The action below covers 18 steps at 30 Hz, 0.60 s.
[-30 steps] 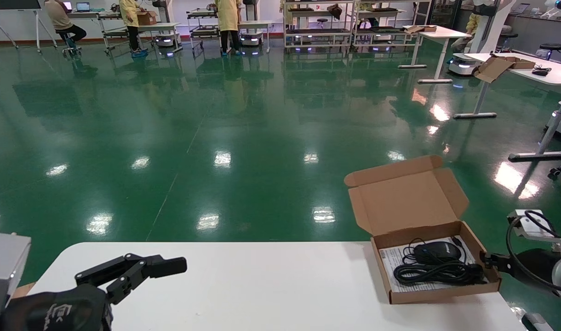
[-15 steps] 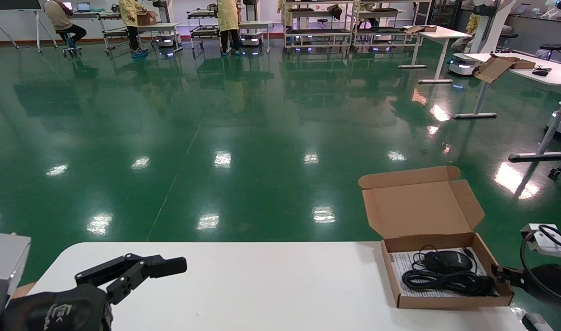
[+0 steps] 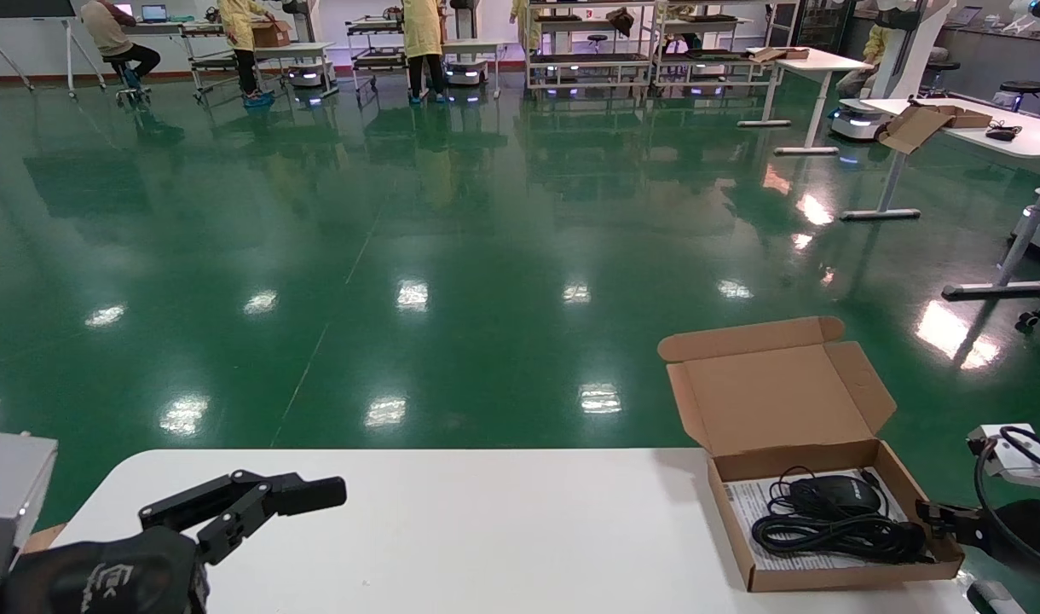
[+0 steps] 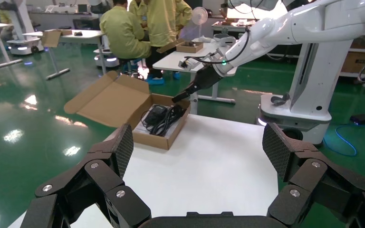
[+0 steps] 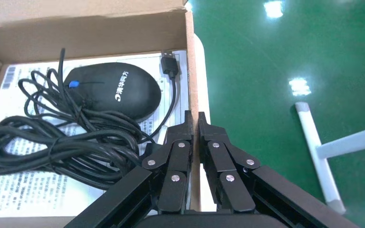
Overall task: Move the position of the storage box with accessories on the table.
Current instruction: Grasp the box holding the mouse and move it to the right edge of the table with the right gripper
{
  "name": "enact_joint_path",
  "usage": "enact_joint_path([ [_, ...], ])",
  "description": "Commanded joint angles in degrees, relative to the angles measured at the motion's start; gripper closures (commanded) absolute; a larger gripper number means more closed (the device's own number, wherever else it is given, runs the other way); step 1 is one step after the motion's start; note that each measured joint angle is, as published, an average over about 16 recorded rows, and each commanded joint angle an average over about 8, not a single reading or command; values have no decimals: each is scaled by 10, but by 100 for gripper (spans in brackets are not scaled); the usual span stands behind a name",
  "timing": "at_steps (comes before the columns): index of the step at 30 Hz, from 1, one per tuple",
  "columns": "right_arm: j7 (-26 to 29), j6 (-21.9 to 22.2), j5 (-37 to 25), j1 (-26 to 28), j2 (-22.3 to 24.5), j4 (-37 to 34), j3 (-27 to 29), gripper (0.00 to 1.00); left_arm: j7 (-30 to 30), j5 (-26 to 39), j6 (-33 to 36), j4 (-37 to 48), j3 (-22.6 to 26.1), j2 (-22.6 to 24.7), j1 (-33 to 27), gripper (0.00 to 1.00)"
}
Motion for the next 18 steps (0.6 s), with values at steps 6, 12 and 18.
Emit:
enact_joint_path([
  [6, -26, -1, 4, 2, -2, 0, 3, 100, 0, 0, 0, 0, 0, 0, 0, 0],
  [12, -37, 2, 13, -1, -4, -5, 9, 100, 0, 0, 0, 0, 0, 0, 0, 0],
  [18, -44, 7, 21, -9, -2, -10, 15, 100, 0, 0, 0, 0, 0, 0, 0, 0],
])
